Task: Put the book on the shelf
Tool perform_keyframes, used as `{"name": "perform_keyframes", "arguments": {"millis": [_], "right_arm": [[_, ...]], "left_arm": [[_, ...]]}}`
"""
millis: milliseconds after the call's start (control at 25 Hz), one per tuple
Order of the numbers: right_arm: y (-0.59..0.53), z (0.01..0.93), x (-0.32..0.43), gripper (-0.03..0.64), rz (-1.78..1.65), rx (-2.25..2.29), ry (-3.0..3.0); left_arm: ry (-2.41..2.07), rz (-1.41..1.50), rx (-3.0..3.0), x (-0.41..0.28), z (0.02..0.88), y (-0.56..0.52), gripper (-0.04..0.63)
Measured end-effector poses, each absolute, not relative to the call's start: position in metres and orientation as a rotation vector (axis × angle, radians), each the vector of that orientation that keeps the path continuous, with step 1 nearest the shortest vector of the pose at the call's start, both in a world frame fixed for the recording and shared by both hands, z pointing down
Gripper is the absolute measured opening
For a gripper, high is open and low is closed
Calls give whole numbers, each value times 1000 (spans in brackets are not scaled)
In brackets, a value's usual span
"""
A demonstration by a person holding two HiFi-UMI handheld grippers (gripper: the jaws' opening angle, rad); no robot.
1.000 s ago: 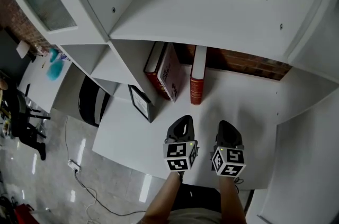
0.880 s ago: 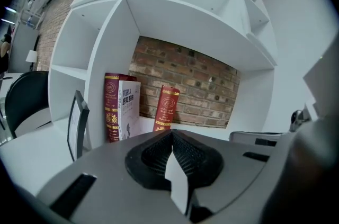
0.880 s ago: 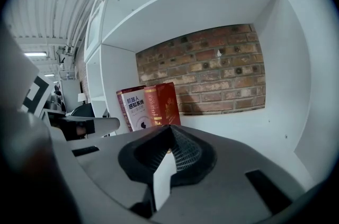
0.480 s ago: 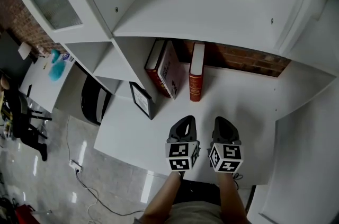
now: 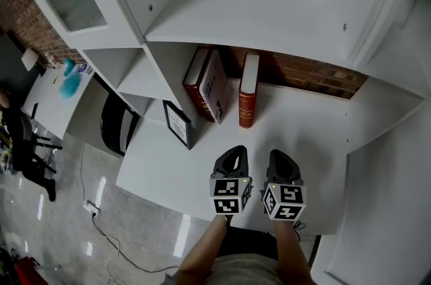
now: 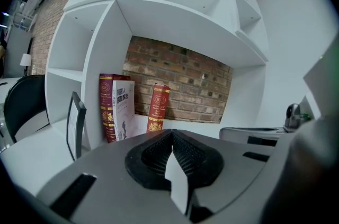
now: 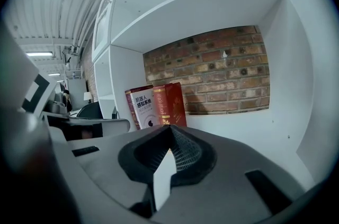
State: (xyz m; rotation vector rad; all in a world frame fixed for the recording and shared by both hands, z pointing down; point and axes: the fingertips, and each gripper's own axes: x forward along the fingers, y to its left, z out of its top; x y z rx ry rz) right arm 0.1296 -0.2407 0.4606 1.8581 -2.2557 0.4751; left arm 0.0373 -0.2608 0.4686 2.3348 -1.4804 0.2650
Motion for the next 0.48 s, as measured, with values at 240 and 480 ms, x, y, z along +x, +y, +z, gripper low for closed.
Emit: {"name": "perform_keyframes", "arguments": {"millis": [240, 480], "right_arm": [[-242, 460, 130, 15, 466, 1865, -2251], [-246, 461, 130, 15, 471, 1866, -2257]], "left_arm": [[-1477, 261, 2331, 37, 470, -263, 15], [-1466, 264, 2320, 40, 476, -266, 15]]}}
